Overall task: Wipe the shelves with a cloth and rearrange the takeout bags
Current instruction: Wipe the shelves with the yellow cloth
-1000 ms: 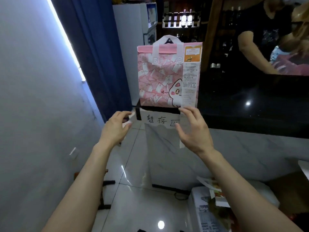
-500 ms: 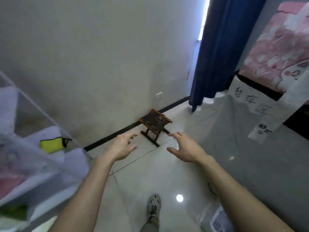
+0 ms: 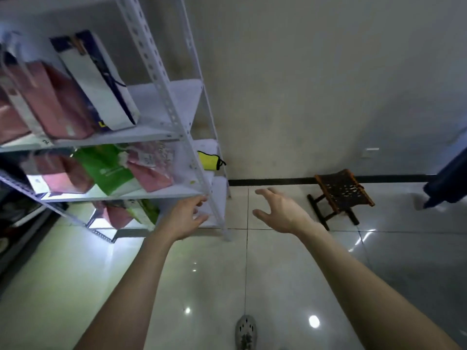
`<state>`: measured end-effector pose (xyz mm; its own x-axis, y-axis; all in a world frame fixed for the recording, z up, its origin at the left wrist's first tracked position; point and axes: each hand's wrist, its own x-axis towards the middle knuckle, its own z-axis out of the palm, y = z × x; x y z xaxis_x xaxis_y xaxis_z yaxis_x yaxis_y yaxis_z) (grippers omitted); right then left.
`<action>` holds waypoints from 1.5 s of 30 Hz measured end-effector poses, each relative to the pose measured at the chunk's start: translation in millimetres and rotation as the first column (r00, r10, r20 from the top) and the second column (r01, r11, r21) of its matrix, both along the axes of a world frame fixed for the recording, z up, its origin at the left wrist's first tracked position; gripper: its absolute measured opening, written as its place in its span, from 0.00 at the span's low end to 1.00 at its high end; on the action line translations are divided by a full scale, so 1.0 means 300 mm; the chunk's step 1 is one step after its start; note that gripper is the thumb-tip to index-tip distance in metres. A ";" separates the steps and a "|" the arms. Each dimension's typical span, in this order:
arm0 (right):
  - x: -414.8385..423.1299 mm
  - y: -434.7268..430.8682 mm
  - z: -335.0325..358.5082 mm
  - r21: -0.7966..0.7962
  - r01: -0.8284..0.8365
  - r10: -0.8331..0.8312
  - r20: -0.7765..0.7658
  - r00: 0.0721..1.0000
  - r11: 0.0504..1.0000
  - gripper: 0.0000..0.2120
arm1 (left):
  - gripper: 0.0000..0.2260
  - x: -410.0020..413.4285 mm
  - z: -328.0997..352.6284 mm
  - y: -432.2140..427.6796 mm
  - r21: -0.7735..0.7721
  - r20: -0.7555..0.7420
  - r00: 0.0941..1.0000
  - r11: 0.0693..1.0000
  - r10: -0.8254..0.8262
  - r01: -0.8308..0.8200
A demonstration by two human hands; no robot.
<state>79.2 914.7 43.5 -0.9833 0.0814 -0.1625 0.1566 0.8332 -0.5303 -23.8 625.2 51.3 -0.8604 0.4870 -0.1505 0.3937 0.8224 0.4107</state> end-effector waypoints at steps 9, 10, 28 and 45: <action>-0.212 -0.099 0.037 0.033 -0.138 0.139 -0.043 0.989 0.990 0.30 | 0.25 -0.116 0.022 -0.118 0.062 -0.025 0.994 0.993 0.102 -0.100; -0.239 -0.104 0.045 0.045 -0.147 0.149 -0.046 0.988 0.988 0.30 | 0.25 -0.137 0.025 -0.121 0.082 -0.024 0.993 0.990 0.115 -0.113; -0.707 -0.057 -0.048 0.065 -0.323 0.326 -0.025 0.945 0.944 0.30 | 0.25 -0.434 -0.068 -0.105 0.143 -0.032 0.967 0.959 0.253 -0.246; -1.275 0.290 -0.234 -0.055 -0.710 0.711 0.097 0.696 0.702 0.28 | 0.23 -0.467 -0.231 0.356 0.135 0.103 0.700 0.687 0.707 -0.714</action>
